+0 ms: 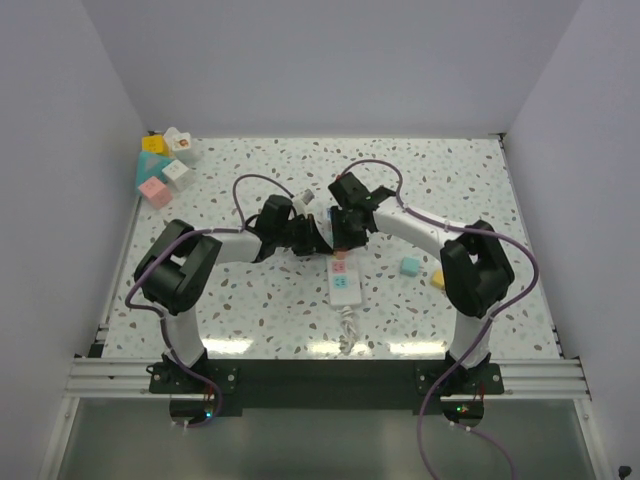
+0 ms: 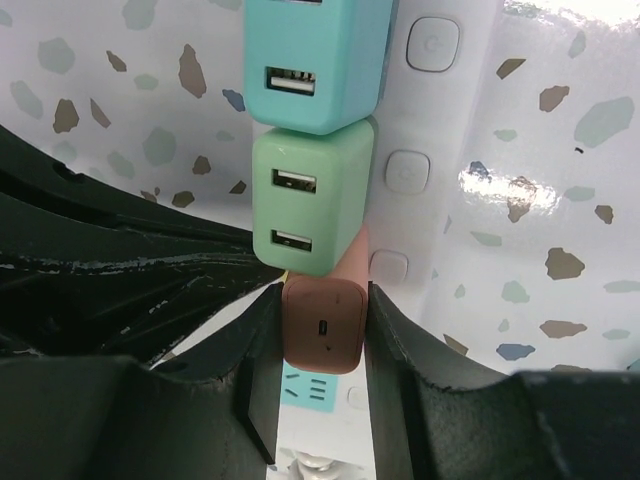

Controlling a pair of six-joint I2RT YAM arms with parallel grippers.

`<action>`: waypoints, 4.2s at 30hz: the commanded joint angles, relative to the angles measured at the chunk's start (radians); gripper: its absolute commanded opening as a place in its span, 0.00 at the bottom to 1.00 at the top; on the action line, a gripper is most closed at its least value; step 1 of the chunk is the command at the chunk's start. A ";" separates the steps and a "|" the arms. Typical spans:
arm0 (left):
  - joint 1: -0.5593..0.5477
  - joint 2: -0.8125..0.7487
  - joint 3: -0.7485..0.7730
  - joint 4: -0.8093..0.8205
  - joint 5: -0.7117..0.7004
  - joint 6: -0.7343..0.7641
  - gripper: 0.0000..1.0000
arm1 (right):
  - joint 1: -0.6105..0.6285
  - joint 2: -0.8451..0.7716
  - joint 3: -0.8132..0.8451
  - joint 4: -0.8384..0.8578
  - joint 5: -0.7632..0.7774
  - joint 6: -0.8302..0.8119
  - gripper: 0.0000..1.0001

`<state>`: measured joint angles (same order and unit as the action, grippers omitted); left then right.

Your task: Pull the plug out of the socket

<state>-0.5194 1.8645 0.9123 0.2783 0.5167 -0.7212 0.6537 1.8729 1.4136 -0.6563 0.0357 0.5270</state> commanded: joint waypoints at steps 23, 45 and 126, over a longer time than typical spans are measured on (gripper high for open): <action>-0.016 0.019 -0.007 -0.212 -0.176 0.057 0.00 | -0.276 -0.317 -0.243 -0.324 0.501 0.094 0.02; -0.016 -0.079 0.086 -0.251 -0.150 0.063 0.00 | -0.086 -0.226 0.027 -0.114 0.043 -0.075 0.82; -0.045 0.013 0.214 -0.238 -0.179 0.032 0.00 | -0.289 -0.216 -0.190 -0.232 0.438 0.085 0.74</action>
<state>-0.5541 1.9240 1.1301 0.0658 0.3370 -0.7136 0.3637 1.6661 1.1782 -0.9028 0.4847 0.6056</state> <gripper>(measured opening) 0.012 0.708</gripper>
